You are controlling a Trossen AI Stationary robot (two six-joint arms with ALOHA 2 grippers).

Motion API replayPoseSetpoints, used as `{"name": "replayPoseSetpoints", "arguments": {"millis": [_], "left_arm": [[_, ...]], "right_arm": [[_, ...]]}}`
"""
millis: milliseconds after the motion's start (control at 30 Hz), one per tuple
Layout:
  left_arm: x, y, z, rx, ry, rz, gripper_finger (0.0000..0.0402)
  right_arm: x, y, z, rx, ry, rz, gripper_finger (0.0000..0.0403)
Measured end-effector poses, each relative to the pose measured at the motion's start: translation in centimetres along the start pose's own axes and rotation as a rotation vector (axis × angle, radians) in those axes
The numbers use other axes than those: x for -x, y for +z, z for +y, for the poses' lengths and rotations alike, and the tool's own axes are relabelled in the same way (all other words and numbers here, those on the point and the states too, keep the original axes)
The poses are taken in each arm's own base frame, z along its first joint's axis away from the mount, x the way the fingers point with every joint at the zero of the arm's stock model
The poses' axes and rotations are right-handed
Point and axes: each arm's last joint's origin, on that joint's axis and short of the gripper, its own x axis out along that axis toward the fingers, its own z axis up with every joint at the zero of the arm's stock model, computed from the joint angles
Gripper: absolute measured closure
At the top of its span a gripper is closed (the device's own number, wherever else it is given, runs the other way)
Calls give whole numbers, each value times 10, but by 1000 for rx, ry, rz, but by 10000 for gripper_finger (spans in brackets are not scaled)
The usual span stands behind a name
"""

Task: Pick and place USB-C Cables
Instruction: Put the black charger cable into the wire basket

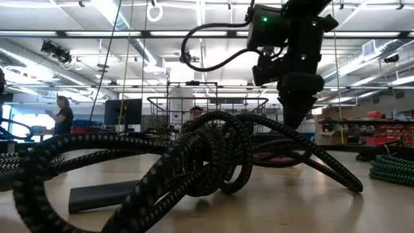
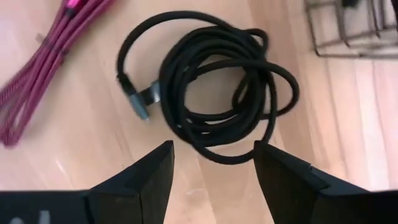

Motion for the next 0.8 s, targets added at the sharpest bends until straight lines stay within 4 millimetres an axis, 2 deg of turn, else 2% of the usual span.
{"name": "replayPoseSetpoints", "arguments": {"millis": [200, 467, 800], "left_arm": [[0, 0, 0, 1, 0, 0, 351], [0, 0, 0, -1, 0, 0, 351], [0, 0, 0, -3, 0, 1, 351]], "right_arm": [[2, -4, 11, 210, -1, -1, 178], [4, -5, 17, 454, -133, -22, 178], [3, 1, 14, 471, -35, -62, 178]]}}
